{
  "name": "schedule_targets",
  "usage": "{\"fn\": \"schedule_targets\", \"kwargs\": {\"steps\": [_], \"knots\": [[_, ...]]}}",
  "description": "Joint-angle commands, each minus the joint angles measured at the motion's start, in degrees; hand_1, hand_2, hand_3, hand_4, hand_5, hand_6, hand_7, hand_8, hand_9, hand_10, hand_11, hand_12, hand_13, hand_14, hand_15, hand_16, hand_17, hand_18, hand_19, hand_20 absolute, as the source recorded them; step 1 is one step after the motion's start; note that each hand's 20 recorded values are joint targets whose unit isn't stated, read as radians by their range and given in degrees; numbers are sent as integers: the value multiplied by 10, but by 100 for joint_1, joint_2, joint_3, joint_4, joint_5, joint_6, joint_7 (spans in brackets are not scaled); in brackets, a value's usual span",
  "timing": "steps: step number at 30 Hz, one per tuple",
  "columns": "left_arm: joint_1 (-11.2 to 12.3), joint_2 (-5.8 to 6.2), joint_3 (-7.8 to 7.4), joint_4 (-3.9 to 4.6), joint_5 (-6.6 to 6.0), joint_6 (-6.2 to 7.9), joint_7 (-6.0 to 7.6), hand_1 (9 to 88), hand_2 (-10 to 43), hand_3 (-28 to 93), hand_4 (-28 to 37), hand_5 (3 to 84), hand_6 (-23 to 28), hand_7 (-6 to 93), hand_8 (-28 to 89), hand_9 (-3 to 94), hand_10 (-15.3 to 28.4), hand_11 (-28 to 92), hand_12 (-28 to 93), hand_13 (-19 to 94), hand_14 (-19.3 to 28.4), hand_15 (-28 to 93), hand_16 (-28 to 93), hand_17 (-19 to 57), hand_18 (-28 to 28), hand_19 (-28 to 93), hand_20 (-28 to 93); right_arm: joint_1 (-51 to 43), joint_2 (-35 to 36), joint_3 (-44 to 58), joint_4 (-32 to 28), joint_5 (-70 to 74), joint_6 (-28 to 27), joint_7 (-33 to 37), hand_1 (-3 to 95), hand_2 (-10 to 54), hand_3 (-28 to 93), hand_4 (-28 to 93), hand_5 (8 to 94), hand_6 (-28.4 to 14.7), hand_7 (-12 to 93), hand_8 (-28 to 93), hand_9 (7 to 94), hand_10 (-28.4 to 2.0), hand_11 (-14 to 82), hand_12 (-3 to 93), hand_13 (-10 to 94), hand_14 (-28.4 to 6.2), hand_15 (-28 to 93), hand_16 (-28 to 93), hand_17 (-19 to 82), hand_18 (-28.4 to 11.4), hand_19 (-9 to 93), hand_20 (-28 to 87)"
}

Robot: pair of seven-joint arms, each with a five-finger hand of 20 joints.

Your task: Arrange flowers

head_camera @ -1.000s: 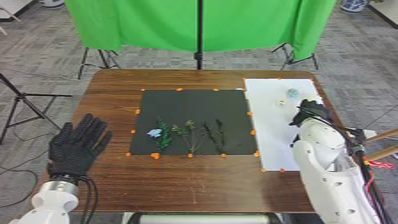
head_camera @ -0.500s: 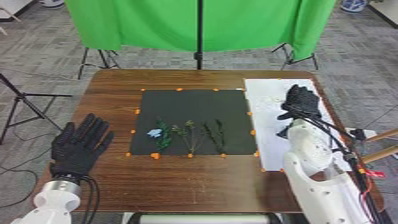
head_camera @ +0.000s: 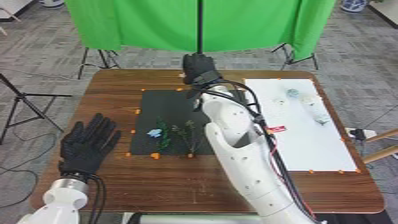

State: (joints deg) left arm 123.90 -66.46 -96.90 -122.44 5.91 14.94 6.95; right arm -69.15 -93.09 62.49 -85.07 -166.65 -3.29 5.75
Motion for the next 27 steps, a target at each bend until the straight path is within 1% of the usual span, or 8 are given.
{"fn": "schedule_targets", "kwargs": {"steps": [1,2,4,6,7,9,18,27], "knots": [[-271,284,201,-87,-507,995,874,324,144,730,-266,466,91,164,-88,391,142,204,134,296,146,396,-53,-39,132,321,162,-197,-1247,-39,805,-1215,-338,-68,676,-95,655,-283,746,-31,319,89,831,-122,162,475,711,-84,510,446,394,-229,904,431],[-259,326,219,-132,-514,1059,996,325,147,736,-269,472,91,176,-91,398,144,216,135,297,145,400,-54,-40,132,325,163,-275,-1276,-29,797,-1436,-366,-56,676,-95,654,-283,746,-31,319,88,830,-122,162,475,711,-84,510,446,394,-229,904,430],[-196,390,200,-191,-462,1067,1084,327,153,743,-274,486,87,191,-98,413,141,229,132,302,142,407,-56,-37,132,329,164,-402,-1369,28,873,-1711,-360,-1,676,-95,654,-283,746,-31,319,88,830,-121,162,475,709,-85,507,447,394,-229,904,429],[-156,430,136,-211,-489,937,1026,327,155,748,-278,489,86,204,-107,415,141,236,126,302,141,411,-62,-35,131,330,164,-511,-1563,195,980,-2040,-414,24,676,-95,655,-283,745,-31,320,88,829,-122,162,476,709,-84,506,449,392,-230,903,429],[-169,433,147,-215,-496,964,1017,326,156,749,-280,490,86,205,-109,415,141,237,125,302,141,413,-63,-34,131,330,164,-555,-1634,261,1027,-2143,-443,51,676,-95,655,-283,745,-31,321,88,828,-122,161,475,708,-83,504,449,392,-230,903,428],[-211,453,200,-188,-524,864,1040,326,156,751,-281,491,86,206,-110,415,141,239,124,302,141,414,-64,-34,131,330,164,-583,-1747,392,1125,-2361,-364,44,676,-95,655,-283,744,-31,320,87,827,-122,160,474,706,-84,503,451,390,-231,902,428],[-256,383,134,-96,-395,554,712,324,156,751,-282,491,89,201,-111,416,143,244,120,301,141,416,-67,-34,130,330,163,-480,-1714,441,1312,-2608,-131,335,674,-95,656,-283,740,-33,322,83,824,-125,158,470,699,-87,500,455,385,-235,900,429],[-349,367,176,-33,-369,471,659,321,155,747,-283,489,88,193,-105,415,143,242,122,301,143,417,-67,-36,131,331,164,-462,-1733,616,1481,-3276,309,150,670,-95,656,-283,739,-37,316,79,820,-128,156,464,692,-97,509,450,382,-242,900,431]]}}
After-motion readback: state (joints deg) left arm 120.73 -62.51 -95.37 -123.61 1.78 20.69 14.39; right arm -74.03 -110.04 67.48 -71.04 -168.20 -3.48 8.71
